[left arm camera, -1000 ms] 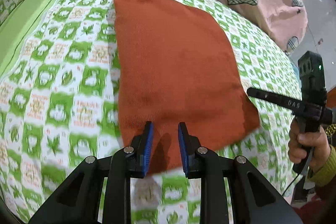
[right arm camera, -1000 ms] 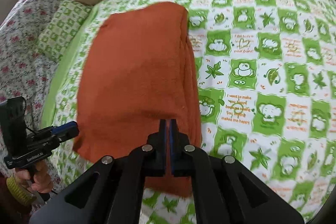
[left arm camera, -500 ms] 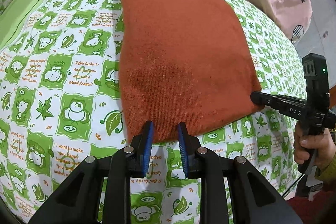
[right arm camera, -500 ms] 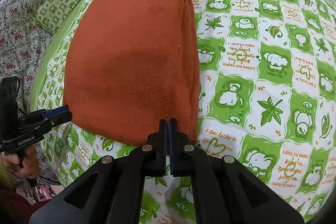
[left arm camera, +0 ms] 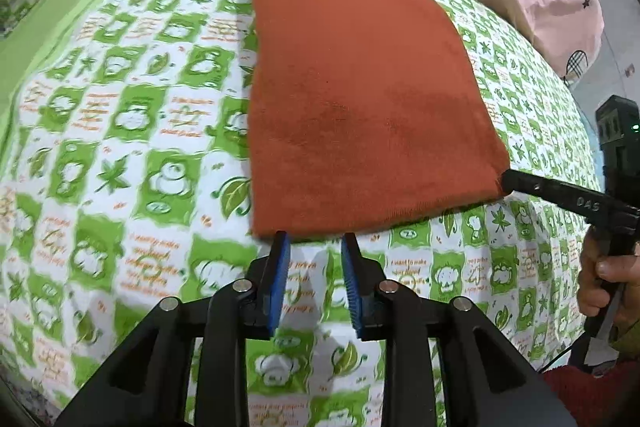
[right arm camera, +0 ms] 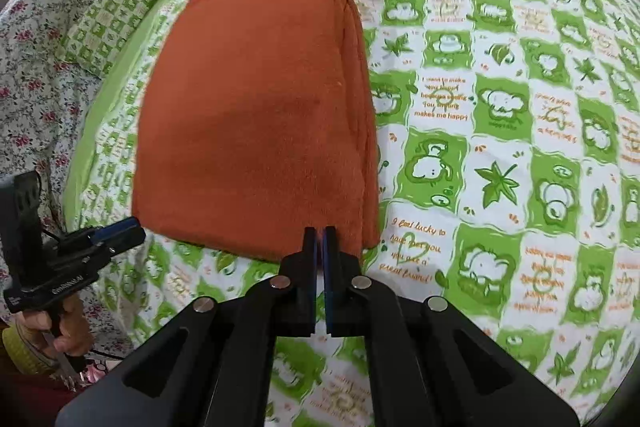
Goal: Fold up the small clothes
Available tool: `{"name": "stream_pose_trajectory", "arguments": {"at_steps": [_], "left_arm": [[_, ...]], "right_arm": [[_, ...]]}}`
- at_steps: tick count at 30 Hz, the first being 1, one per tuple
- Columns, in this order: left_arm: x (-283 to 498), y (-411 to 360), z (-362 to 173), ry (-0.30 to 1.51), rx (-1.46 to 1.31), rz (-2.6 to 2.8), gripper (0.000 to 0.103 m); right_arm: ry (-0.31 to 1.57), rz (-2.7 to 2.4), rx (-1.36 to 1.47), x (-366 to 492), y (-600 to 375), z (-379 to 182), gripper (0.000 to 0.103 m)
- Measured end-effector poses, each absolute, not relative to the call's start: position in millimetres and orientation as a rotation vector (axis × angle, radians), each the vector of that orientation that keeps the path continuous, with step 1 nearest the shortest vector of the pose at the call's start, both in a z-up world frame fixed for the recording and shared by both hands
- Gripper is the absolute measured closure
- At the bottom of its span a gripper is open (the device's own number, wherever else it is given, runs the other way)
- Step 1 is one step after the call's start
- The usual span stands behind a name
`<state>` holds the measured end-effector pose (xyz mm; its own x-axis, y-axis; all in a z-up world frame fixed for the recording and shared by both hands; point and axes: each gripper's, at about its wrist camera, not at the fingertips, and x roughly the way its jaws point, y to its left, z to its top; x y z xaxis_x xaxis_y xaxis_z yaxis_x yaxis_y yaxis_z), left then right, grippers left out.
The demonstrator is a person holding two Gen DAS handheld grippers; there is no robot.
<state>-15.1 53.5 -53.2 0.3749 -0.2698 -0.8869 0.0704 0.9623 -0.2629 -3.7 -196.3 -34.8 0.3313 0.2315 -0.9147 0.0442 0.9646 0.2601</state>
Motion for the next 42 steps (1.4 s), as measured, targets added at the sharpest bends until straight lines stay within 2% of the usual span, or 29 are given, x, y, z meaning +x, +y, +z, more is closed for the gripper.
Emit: {"name": "stream_pose_trajectory", "arguments": {"at_steps": [2, 3, 4, 6, 11, 14, 16, 19, 27, 42], "left_arm": [[-22, 57, -45, 1.142, -0.166, -0.192, 0.059], [-25, 57, -42, 1.13, -0.156, -0.18, 0.052], [-28, 59, -37, 1.119, -0.145, -0.166, 0.047], [-33, 60, -33, 1.113, -0.133, -0.15, 0.045], [-46, 59, -23, 1.096, -0.079, -0.137, 0.041], [-55, 58, -17, 1.083, -0.021, -0.115, 0.028], [-60, 57, -16, 1.077, 0.014, -0.1, 0.024], [-60, 57, -20, 1.092, 0.043, -0.095, 0.024], [-39, 62, -23, 1.071, 0.059, -0.101, 0.021], [-38, 51, 3, 1.037, 0.038, 0.01, 0.017]], "right_arm": [[1.208, 0.132, 0.246, -10, -194, -24, 0.096], [1.199, 0.136, 0.241, -13, -193, -19, 0.086], [1.186, 0.143, 0.236, -17, -190, -13, 0.069], [1.157, 0.151, 0.219, -23, -186, -6, 0.059], [1.136, 0.186, 0.149, -31, -172, 0, 0.059], [1.132, 0.199, 0.107, -37, -167, 3, 0.057], [1.13, 0.205, 0.085, -41, -163, 5, 0.048], [1.132, 0.211, 0.084, -48, -160, 5, 0.037], [1.078, 0.122, 0.047, -45, -154, 11, 0.023], [1.034, 0.188, 0.004, -43, -154, 22, 0.022]]}}
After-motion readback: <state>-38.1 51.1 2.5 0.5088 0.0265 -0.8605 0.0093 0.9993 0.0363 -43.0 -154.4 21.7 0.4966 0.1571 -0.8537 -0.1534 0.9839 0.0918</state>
